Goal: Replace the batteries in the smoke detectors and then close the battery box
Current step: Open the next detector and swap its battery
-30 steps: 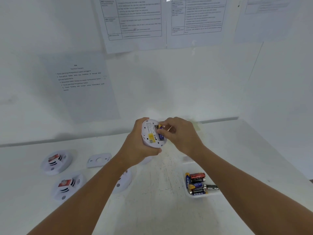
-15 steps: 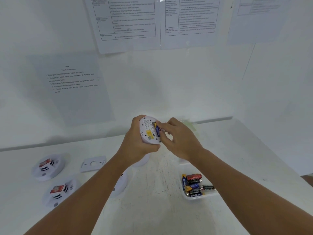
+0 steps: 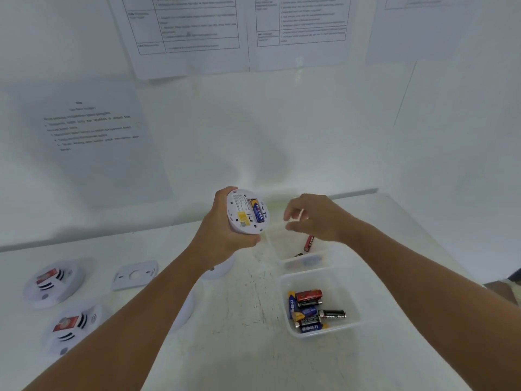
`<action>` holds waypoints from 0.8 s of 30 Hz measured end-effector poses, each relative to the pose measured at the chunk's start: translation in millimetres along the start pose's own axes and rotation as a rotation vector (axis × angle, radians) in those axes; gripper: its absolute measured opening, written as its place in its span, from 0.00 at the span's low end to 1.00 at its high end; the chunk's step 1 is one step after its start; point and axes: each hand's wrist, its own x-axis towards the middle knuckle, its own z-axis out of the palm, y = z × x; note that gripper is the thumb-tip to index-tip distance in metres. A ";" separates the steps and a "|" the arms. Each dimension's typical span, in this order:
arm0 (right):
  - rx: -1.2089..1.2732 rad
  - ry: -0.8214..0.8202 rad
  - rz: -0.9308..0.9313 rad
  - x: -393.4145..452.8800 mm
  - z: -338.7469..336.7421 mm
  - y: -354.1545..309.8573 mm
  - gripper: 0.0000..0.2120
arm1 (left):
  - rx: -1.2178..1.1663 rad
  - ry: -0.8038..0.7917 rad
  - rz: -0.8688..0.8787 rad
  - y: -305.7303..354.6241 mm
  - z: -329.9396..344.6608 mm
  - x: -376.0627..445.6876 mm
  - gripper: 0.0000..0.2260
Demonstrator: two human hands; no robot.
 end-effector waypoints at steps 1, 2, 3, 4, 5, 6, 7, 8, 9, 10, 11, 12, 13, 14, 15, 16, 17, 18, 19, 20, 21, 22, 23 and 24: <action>-0.058 -0.101 0.035 0.9 -3.6 5.9 0.05 | 0.007 0.000 -0.001 0.3 1.8 1.5 0.44; -0.110 -0.196 0.074 2.9 -5.8 10.3 0.06 | 0.015 0.000 -0.003 1.1 3.7 3.1 0.44; -0.158 -0.278 0.108 5.8 -7.4 13.6 0.07 | 0.019 0.000 -0.006 1.9 5.7 4.7 0.44; -0.207 -0.339 0.123 9.0 -8.3 16.2 0.08 | 0.018 0.002 -0.009 3.0 7.6 6.1 0.44; -0.262 -0.387 0.123 12.5 -8.3 18.4 0.08 | 0.016 0.005 -0.012 4.0 9.4 7.3 0.44; -0.317 -0.427 0.117 15.3 -8.1 19.4 0.09 | 0.016 0.008 -0.014 5.1 11.1 8.3 0.44; -0.363 -0.460 0.107 16.9 -8.0 19.5 0.09 | 0.015 0.009 -0.016 5.8 12.9 9.2 0.44; -0.401 -0.481 0.096 17.9 -7.4 19.6 0.09 | 0.016 0.012 -0.018 6.2 14.5 10.0 0.44; -0.432 -0.491 0.083 18.0 -6.6 19.6 0.09 | 0.017 0.014 -0.019 6.1 16.1 10.6 0.44; -0.456 -0.492 0.071 17.6 -5.6 19.6 0.08 | 0.019 0.017 -0.022 6.1 17.6 11.1 0.44; -0.473 -0.489 0.057 17.5 -4.2 20.8 0.08 | 0.019 0.023 -0.026 5.8 19.2 11.7 0.44; -0.482 -0.482 0.050 16.7 -3.1 20.9 0.08 | 0.019 0.026 -0.030 5.4 19.8 11.6 0.44; -0.482 -0.474 0.051 16.4 -2.3 21.3 0.08 | 0.017 0.027 -0.034 4.9 20.2 11.1 0.44; -0.478 -0.461 0.050 16.0 -2.0 22.5 0.07 | 0.014 0.028 -0.039 4.2 21.0 10.8 0.45; -0.468 -0.440 0.050 15.9 -2.2 24.1 0.07 | 0.010 0.029 -0.046 3.3 22.2 10.4 0.45; -0.449 -0.420 0.053 15.7 -2.5 25.9 0.06 | 0.003 0.030 -0.049 3.1 23.5 9.8 0.45; -0.423 -0.409 0.056 15.6 -2.8 27.7 0.05 | -0.006 0.032 -0.053 2.6 24.8 9.4 0.45; -0.396 -0.408 0.054 15.2 -2.9 29.0 0.04 | -0.014 0.034 -0.057 1.7 25.7 9.1 0.45; -0.379 -0.414 0.047 14.4 -2.7 29.5 0.04 | -0.023 0.034 -0.061 0.9 26.5 8.8 0.45; -0.377 -0.421 0.035 13.1 -2.4 29.5 0.04 | -0.027 0.033 -0.062 0.2 27.3 8.8 0.45; -0.389 -0.420 0.020 12.3 -1.5 29.7 0.03 | -0.028 0.033 -0.061 -0.8 27.9 8.8 0.45; -0.405 -0.412 0.006 11.6 -0.4 29.8 0.03 | -0.025 0.032 -0.059 -1.9 28.5 8.8 0.45; -0.418 -0.401 -0.001 11.4 0.9 30.1 0.04 | -0.023 0.031 -0.060 -3.1 29.3 8.7 0.45; -0.431 -0.395 -0.004 11.1 2.1 30.5 0.04 | -0.018 0.030 -0.059 -4.3 29.9 8.4 0.46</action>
